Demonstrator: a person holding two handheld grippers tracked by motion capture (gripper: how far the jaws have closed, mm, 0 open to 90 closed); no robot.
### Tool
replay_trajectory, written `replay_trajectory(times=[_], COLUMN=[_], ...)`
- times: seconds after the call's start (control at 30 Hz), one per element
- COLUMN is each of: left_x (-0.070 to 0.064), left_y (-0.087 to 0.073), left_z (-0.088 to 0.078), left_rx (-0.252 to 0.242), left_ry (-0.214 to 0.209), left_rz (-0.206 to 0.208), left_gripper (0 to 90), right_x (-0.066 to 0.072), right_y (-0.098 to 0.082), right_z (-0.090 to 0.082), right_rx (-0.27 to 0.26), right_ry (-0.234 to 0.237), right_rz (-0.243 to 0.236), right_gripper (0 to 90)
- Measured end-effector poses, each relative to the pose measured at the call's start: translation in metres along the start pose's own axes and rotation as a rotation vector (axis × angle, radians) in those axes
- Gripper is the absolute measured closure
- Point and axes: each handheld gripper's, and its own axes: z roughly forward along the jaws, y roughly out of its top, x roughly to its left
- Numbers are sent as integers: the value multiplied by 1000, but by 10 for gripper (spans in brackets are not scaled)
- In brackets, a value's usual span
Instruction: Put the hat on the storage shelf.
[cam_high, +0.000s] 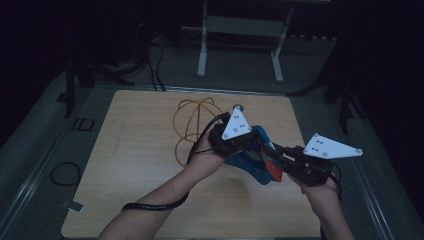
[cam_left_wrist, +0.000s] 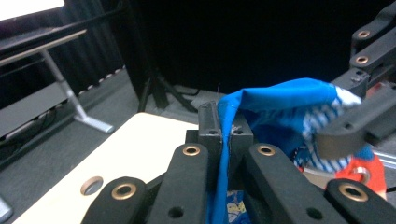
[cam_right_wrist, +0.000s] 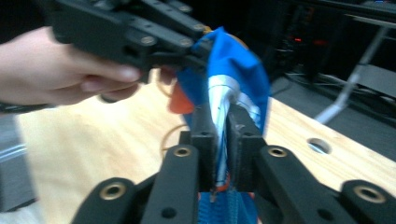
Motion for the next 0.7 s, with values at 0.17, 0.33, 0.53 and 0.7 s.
replay_trajectory(times=[0.17, 0.33, 0.53, 0.7], left_x=[1, 5, 11, 16], left_y=[0, -1, -4, -6], left_z=[-7, -14, -23, -27], left_rx=[-30, -72, -115, -141], left_ry=[-27, -65, -110, -168], left_rz=[47, 70, 93, 96], left_gripper=[892, 892, 892, 891], right_x=[2, 0, -16, -27], right_y=[0, -1, -8, -18], right_z=[-14, -32, -46, -43], right_rx=[-48, -89, -107, -66], right_ry=[9, -33, -81, -65], right_rz=[-7, -21, 20, 56], right_gripper=[694, 672, 673, 657])
